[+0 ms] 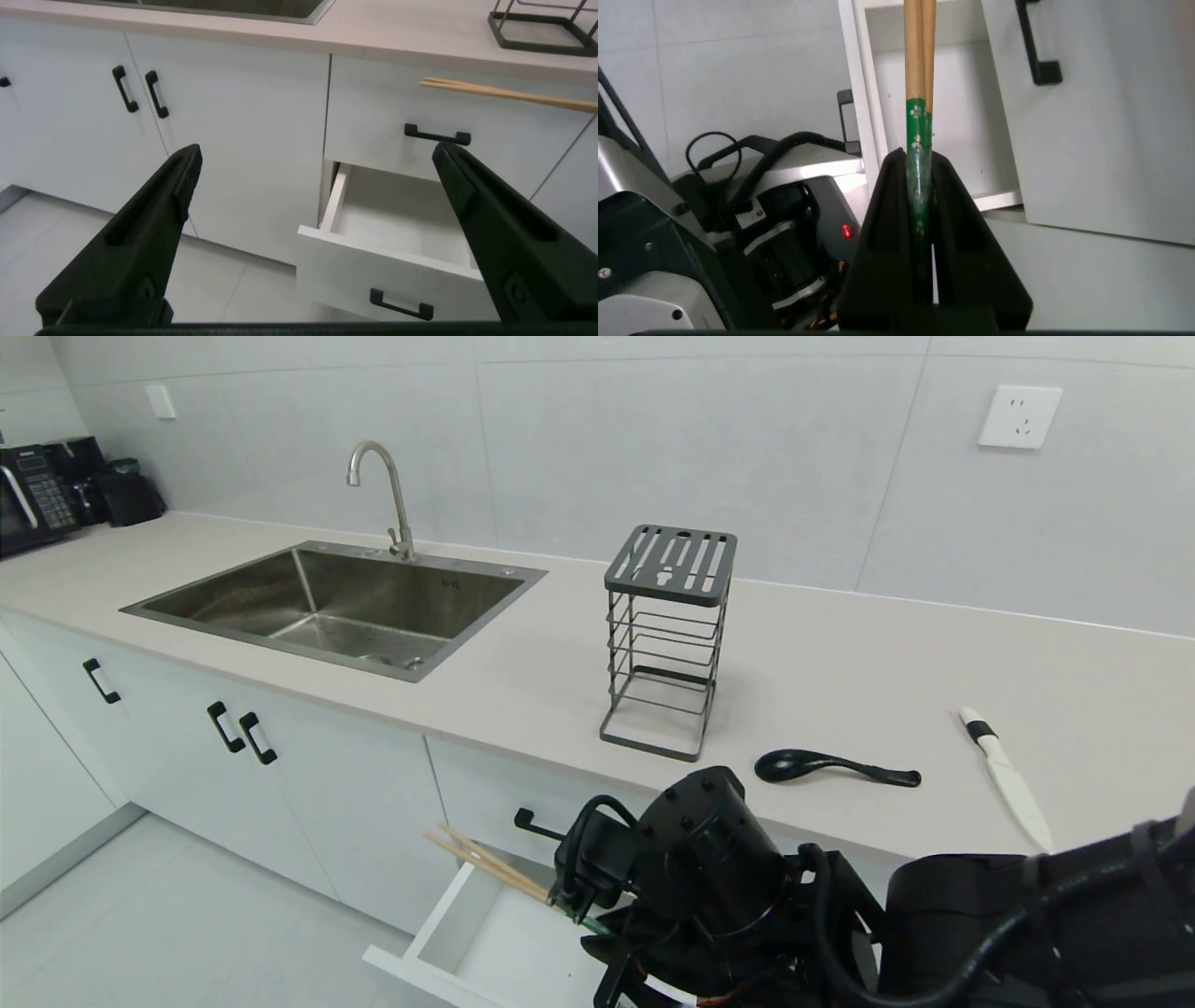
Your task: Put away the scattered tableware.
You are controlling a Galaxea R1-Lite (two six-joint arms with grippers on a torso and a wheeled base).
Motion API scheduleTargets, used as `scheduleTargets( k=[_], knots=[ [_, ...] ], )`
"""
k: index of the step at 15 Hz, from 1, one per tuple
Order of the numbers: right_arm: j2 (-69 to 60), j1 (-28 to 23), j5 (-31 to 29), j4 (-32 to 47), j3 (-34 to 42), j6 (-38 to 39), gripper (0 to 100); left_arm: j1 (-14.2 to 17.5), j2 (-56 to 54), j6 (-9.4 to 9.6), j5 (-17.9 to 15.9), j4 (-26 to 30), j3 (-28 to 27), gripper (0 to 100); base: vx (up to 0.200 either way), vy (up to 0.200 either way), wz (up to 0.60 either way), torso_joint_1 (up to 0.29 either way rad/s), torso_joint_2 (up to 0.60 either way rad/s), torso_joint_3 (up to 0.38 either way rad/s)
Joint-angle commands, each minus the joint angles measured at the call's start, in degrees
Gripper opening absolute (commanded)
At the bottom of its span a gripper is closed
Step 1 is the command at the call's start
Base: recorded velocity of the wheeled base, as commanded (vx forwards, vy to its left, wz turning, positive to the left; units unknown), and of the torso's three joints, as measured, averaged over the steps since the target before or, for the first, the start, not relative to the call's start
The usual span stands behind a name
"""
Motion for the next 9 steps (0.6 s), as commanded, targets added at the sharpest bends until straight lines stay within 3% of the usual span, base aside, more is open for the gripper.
scheduleTargets(
  k=[1, 2, 9],
  knots=[
    [0.8, 0.1, -0.1, 0.0, -0.1, 0.0, 0, 0.0, 0.1, 0.02, 0.0, 0.0, 0.0, 100, 0.000, 0.000, 0.00, -0.076, 0.12, 0.061],
    [2.4, 0.2, -2.2, 0.1, -0.7, -0.3, 0, 0.0, 0.1, 0.02, 0.0, 0.0, 0.0, 100, 0.000, 0.000, 0.00, -0.066, 0.12, 0.066],
    [4.3, 0.0, -2.5, -0.1, -1.2, -1.6, 0, 0.0, 0.1, 0.02, 0.0, -0.1, 0.0, 100, 0.000, 0.000, 0.00, -0.148, 0.30, 0.147]
  ],
)
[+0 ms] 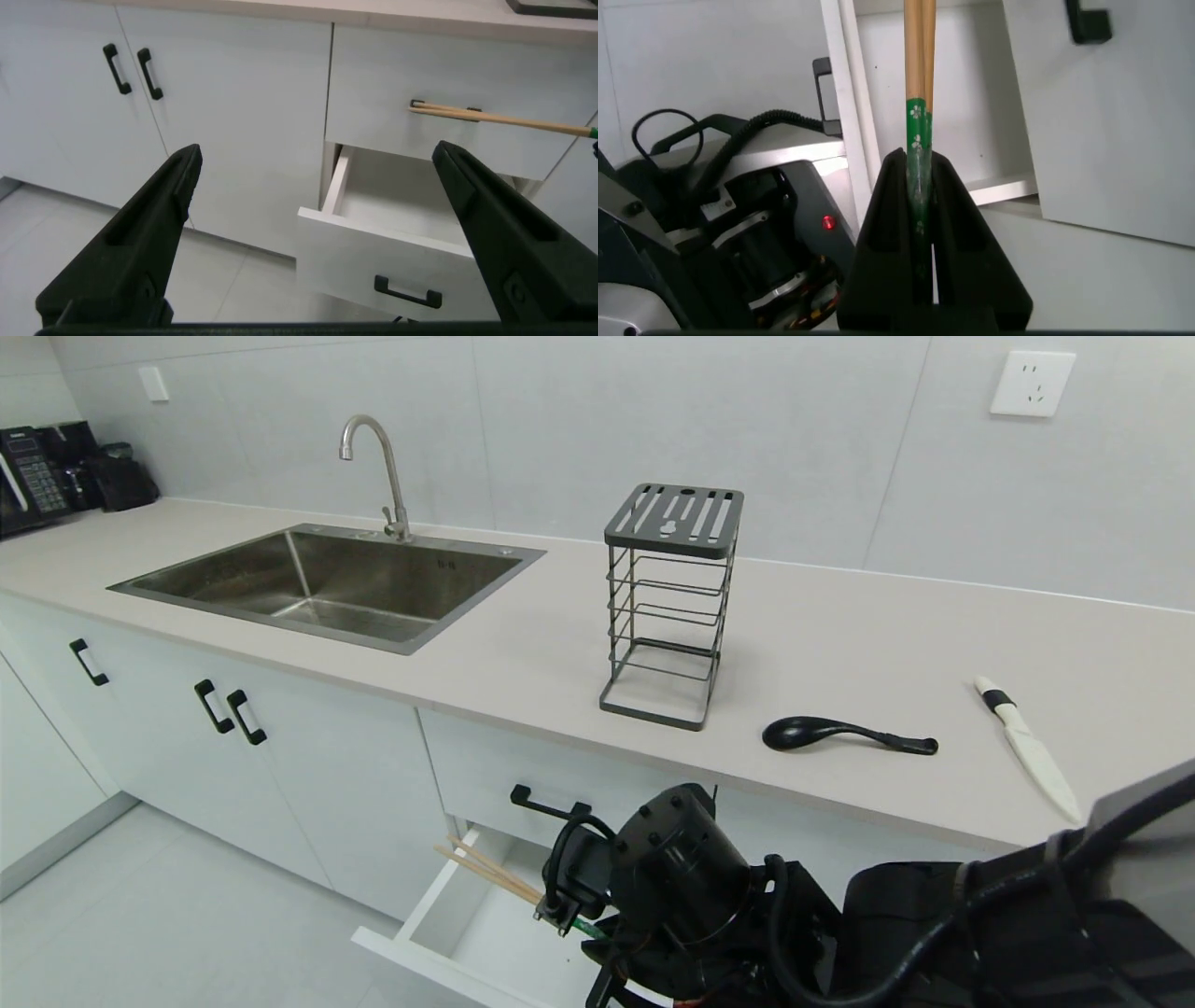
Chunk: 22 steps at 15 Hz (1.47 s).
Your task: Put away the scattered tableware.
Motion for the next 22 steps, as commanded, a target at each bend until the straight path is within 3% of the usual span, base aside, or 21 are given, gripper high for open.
scheduleTargets(
  k=[1, 15, 22],
  knots=[
    [0.6, -0.1, 0.0, -0.1, 0.0, 0.0, 0, 0.0, 0.1, 0.00, 0.0, 0.1, 0.0, 100, 0.000, 0.000, 0.00, -0.149, 0.26, 0.119],
    [5.5, -2.3, 0.0, -4.0, -1.4, -0.1, 0, 0.0, 0.1, 0.00, 0.0, 0.1, 0.0, 100, 0.000, 0.000, 0.00, -0.151, 0.28, 0.132],
    [8.7, -5.1, -0.2, -4.0, -4.2, -0.5, 0, 0.0, 0.1, 0.00, 0.0, 0.1, 0.0, 100, 0.000, 0.000, 0.00, -0.009, 0.02, 0.005]
  ],
)
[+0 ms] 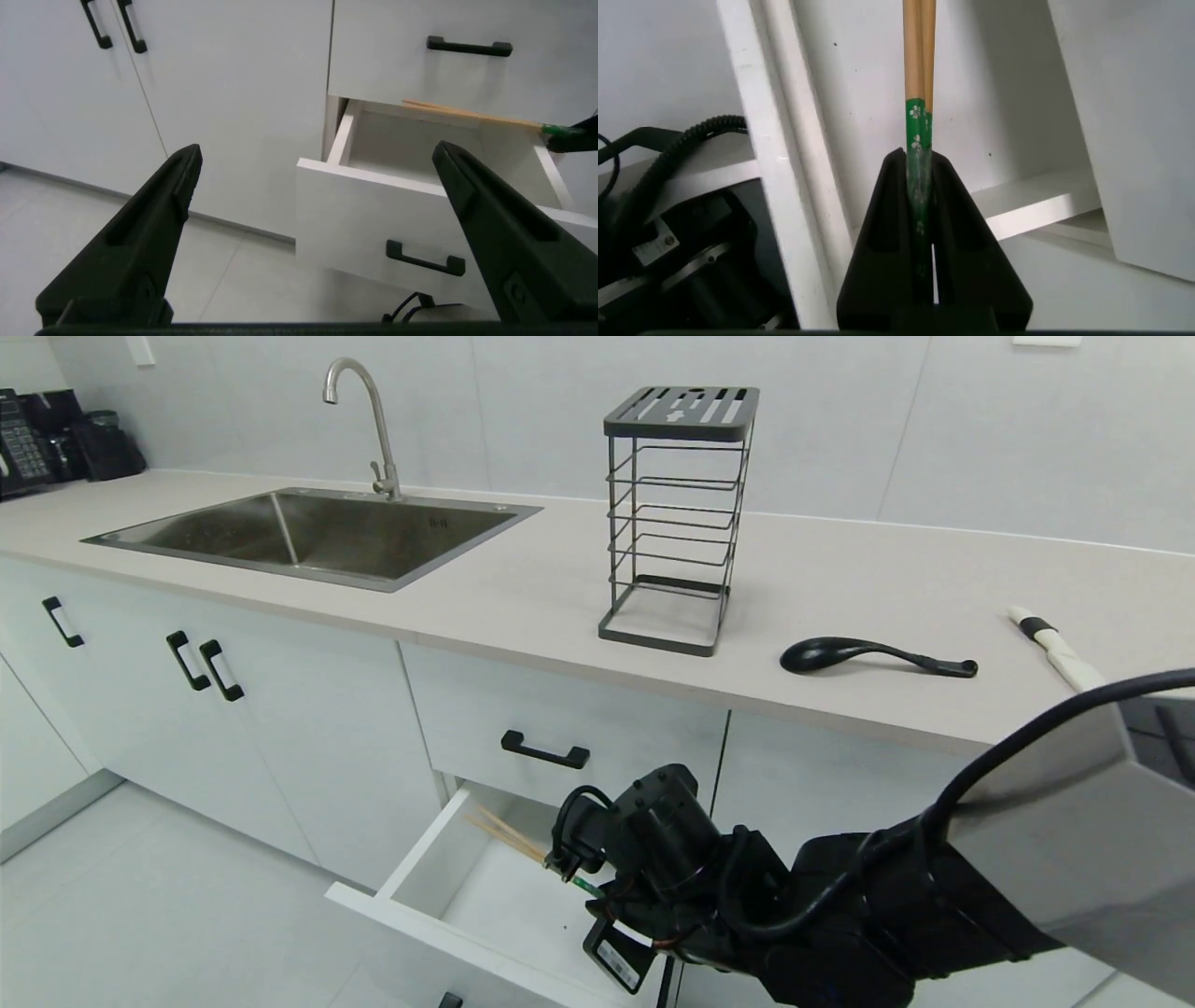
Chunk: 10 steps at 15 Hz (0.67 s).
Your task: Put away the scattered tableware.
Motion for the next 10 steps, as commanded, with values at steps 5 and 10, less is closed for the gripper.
scheduleTargets(
  k=[5, 10],
  knots=[
    [3.6, -0.6, 0.1, -0.1, -3.0, -1.3, 0, 0.0, 0.1, 0.02, 0.0, 0.0, 0.0, 100, 0.000, 0.000, 0.00, -0.151, 0.18, 0.076],
    [5.5, -1.4, 0.1, -0.1, -5.9, -1.5, 0, 0.0, 0.1, 0.02, 0.0, 0.0, 0.0, 100, 0.000, 0.000, 0.00, -0.170, 0.29, 0.106]
  ],
)
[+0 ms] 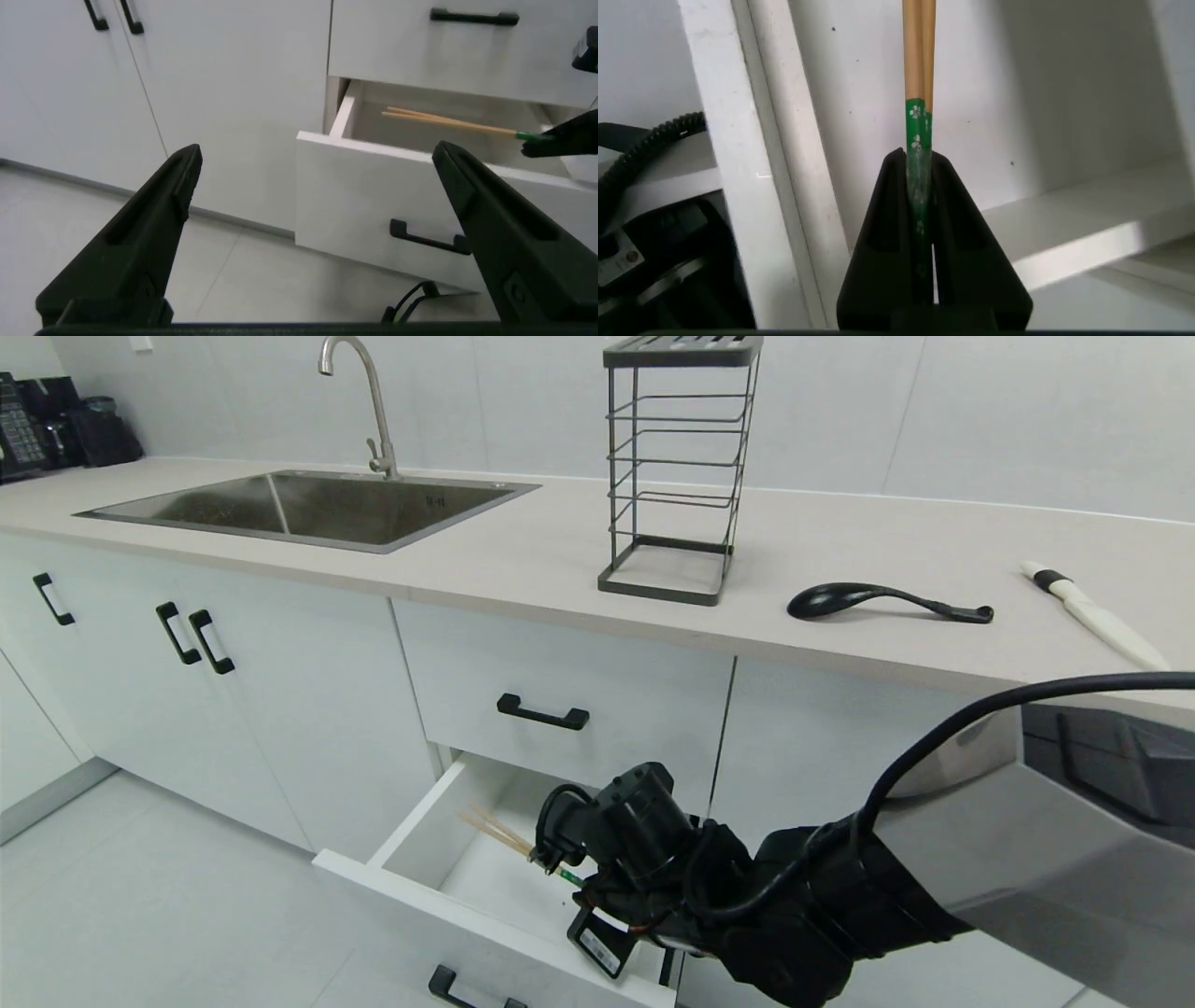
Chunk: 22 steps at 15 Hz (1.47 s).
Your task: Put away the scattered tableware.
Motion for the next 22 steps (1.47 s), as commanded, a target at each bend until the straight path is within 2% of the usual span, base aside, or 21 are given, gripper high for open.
scheduleTargets(
  k=[1, 8, 13, 22],
  knots=[
    [0.8, -0.4, -0.1, 0.0, -1.3, -0.1, 0, 0.0, 0.1, 0.00, 0.0, 0.0, 0.0, 100, 0.000, 0.000, 0.00, -0.036, 0.27, 0.032],
    [0.4, -2.2, -0.1, 0.0, -4.5, -0.1, 0, 0.0, 0.1, 0.00, 0.0, 0.0, 0.0, 100, 0.000, 0.000, 0.00, -0.002, 0.05, 0.023],
    [6.8, -3.8, -0.3, 0.2, -9.8, 0.1, 0, 0.0, 0.1, 0.00, 0.0, 0.0, 0.0, 100, 0.000, 0.000, 0.00, 0.000, 0.00, 0.000],
    [10.7, -3.6, -1.3, -0.8, -9.7, -0.2, 0, 0.0, 0.1, 0.00, 0.0, 0.0, 0.0, 100, 0.000, 0.000, 0.00, 0.000, 0.00, 0.000]
  ],
)
